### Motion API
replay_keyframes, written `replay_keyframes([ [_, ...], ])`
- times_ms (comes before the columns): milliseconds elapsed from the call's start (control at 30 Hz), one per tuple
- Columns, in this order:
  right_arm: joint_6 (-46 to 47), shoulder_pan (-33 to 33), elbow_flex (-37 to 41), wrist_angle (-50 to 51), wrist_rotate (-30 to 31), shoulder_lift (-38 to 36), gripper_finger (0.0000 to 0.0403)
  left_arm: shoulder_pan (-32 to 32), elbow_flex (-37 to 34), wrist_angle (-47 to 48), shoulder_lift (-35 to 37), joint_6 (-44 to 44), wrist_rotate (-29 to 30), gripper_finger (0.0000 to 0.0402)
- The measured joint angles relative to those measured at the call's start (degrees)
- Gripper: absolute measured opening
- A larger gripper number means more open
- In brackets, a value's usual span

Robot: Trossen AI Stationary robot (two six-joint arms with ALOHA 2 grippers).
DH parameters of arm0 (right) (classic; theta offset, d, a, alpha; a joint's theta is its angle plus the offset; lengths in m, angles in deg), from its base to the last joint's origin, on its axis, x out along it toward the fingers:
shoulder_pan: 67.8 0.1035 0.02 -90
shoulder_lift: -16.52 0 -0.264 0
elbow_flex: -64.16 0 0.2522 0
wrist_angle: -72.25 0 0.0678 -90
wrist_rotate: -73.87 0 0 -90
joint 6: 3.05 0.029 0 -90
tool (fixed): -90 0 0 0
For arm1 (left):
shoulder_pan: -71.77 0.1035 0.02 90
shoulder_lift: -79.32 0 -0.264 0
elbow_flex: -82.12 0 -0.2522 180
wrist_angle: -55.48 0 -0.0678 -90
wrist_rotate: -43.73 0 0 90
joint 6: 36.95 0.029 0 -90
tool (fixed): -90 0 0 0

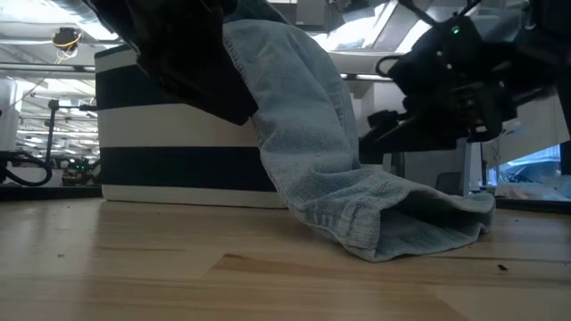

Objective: Sort clothes
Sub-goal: Put the blue pants into the laundry bin

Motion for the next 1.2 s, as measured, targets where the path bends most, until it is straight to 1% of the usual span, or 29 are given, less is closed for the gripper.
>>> replay_keyframes([
  [133, 0.67, 0.01, -2.89, -4.67, -4.31, 5.61, 0.0254, 0.00, 0.00, -0.09, 0.00, 0.00, 0.00, 0.0198],
  [300, -0.02, 0.47, -7.35, -5.31, -5.25, 9.84, 0.0253, 0.00, 0.00, -0.04, 0.00, -0.02, 0.00, 0.0198],
  [367, -3.71, 1.41, -9.06, -5.44, -5.23, 10.25, 0.0243, 0.00, 0.00, 0.00, 0.00, 0.00, 0.00, 0.0198],
  [433, -7.33, 2.89, -10.21, -5.45, -4.98, 10.28, 0.0215, 0.00, 0.00, 0.02, 0.00, 0.00, 0.00, 0.0198],
  [467, -8.57, 3.58, -10.80, -5.46, -4.24, 10.28, 0.0194, 0.00, 0.00, 0.04, 0.00, -0.02, 0.00, 0.0198],
  [533, -10.80, 4.42, -11.97, -5.49, -3.83, 10.28, 0.0142, 0.00, 0.00, 0.06, 0.00, 0.00, 0.00, 0.0198],
  [633, -13.36, 4.47, -13.80, -4.94, -4.62, 9.71, 0.0044, 0.00, 0.00, 0.13, 0.00, -0.01, 0.02, 0.0198],
  [667, -14.27, 4.41, -14.50, -4.83, -5.41, 9.02, 0.0024, 0.00, 0.00, 0.13, 0.00, 0.00, 0.01, 0.0198],
  [700, -15.28, 4.40, -15.12, -4.53, -5.80, 7.86, 0.0017, 0.00, 0.00, 0.07, 0.00, 0.00, 0.02, 0.0198],
  [767, -17.92, 3.98, -17.32, -2.29, -6.29, 4.67, 0.0024, 0.00, 0.00, -0.03, 0.00, -0.02, 0.00, 0.0198],
  [833, -21.87, 3.30, -20.56, 3.40, -6.20, 0.39, 0.0030, 0.00, 0.00, 0.02, 0.00, -0.01, 0.00, 0.0198],
  [900, -27.41, 2.37, -25.11, 11.26, -4.10, -3.84, 0.0024, -0.08, 0.00, -0.20, 0.00, -0.02, 0.00, 0.0198],
  [967, -32.98, 1.69, -30.81, 18.80, -0.36, -7.02, 0.0013, -0.09, 0.00, -0.47, 0.00, 0.01, 0.00, 0.0198],
  [1100, -44.50, 0.12, -44.49, 27.24, 7.90, -8.65, 0.0011, -0.09, -0.02, -0.96, 0.00, 1.13, 0.00, 0.0198],
  [1167, -49.30, -1.94, -52.42, 31.26, 10.46, -7.44, 0.0017, -0.09, -0.02, -2.39, 0.00, 1.79, -0.02, 0.0198],
  [1200, -50.52, -3.16, -56.51, 32.76, 10.82, -6.48, 0.0018, -0.09, -0.02, -2.52, 0.00, 1.96, 0.00, 0.0198],
])
